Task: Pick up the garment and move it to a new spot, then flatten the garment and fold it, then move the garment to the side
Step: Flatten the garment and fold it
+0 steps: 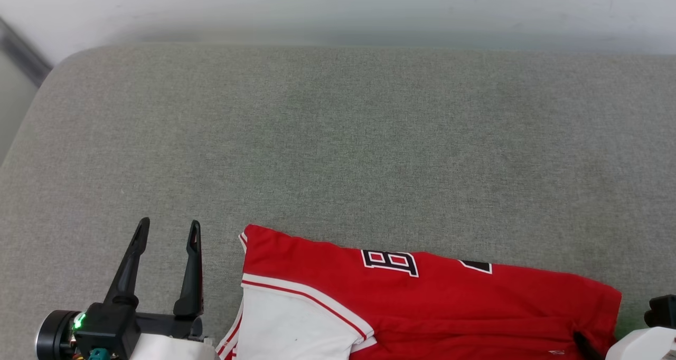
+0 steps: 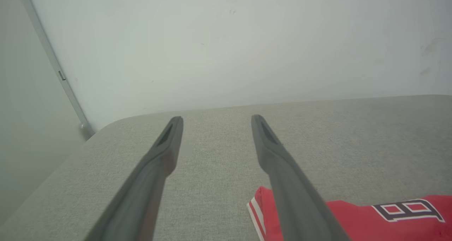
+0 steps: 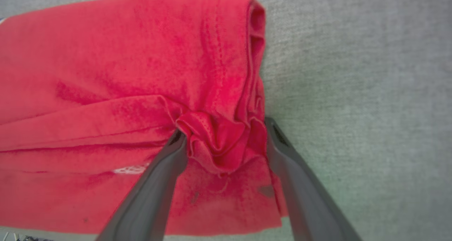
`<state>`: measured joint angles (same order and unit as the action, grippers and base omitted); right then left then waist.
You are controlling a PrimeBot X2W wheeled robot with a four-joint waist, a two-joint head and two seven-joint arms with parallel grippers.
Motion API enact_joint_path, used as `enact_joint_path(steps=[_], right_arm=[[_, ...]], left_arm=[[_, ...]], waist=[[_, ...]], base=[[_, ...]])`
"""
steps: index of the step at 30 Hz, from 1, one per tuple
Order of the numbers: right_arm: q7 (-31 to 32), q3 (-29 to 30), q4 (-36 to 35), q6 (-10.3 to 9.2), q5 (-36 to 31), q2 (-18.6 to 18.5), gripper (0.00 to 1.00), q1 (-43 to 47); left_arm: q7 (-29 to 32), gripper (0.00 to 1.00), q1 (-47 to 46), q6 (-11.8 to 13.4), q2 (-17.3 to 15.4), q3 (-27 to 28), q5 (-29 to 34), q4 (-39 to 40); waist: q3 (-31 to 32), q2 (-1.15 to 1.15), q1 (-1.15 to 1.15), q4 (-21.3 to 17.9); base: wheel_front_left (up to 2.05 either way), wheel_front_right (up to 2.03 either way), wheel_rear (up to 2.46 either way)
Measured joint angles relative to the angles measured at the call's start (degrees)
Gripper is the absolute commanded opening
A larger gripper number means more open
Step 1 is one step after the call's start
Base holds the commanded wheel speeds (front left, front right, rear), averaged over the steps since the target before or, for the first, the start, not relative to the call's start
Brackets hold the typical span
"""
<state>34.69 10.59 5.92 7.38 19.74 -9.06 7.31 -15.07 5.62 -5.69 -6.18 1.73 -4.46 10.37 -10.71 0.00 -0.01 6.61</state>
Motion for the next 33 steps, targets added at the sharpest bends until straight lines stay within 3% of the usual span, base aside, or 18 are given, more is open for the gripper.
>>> enact_joint_path(steps=[1, 2, 3, 12, 24, 33], right_arm=[[-0.2, -0.3, 0.2, -0.01, 0.2, -0.2, 0.73, -0.1], [-0.5, -0.5, 0.5, -0.02, 0.6, -0.4, 0.11, -0.2], [-0.9, -0.8, 0.9, -0.03, 1.0, -0.5, 0.00, -0.3], [-4.6, -0.8, 2.4, 0.29, -0.2, -1.2, 0.00, -1.6], [-5.8, 9.6, 4.2, 0.15, -4.3, -7.2, 0.00, -2.7], [-1.2, 5.5, -3.9, 0.12, -0.2, -6.7, 0.00, -1.0]], left_arm=[[0.0, 1.00, 0.0, -0.2, 0.0, 0.2, 0.1, 0.0], [0.0, 1.00, 0.0, -0.4, 0.1, 0.4, 0.2, -0.2], [0.0, 1.00, 0.0, -0.4, 0.2, 0.5, 0.2, -0.3], [0.0, 1.00, 0.4, -0.9, 0.4, 1.5, 0.8, -0.6], [0.0, 1.00, 1.2, -1.4, 0.9, 2.0, 0.9, -0.9], [0.0, 1.00, 2.1, -1.6, 1.0, 2.4, 0.9, -1.2]], waist=[[0.0, 0.00, 0.00, 0.0], [0.1, 0.00, 0.00, 0.0], [0.2, 0.00, 0.00, -0.1], [2.2, 0.00, 0.01, -1.5], [3.3, 0.00, 0.01, -2.8], [4.9, 0.00, 0.01, -4.0]], base=[[0.00, 0.00, 0.00], [0.00, 0.00, 0.00], [0.00, 0.00, 0.00], [0.00, 0.00, 0.00], [0.00, 0.00, 0.00], [0.00, 0.00, 0.00]])
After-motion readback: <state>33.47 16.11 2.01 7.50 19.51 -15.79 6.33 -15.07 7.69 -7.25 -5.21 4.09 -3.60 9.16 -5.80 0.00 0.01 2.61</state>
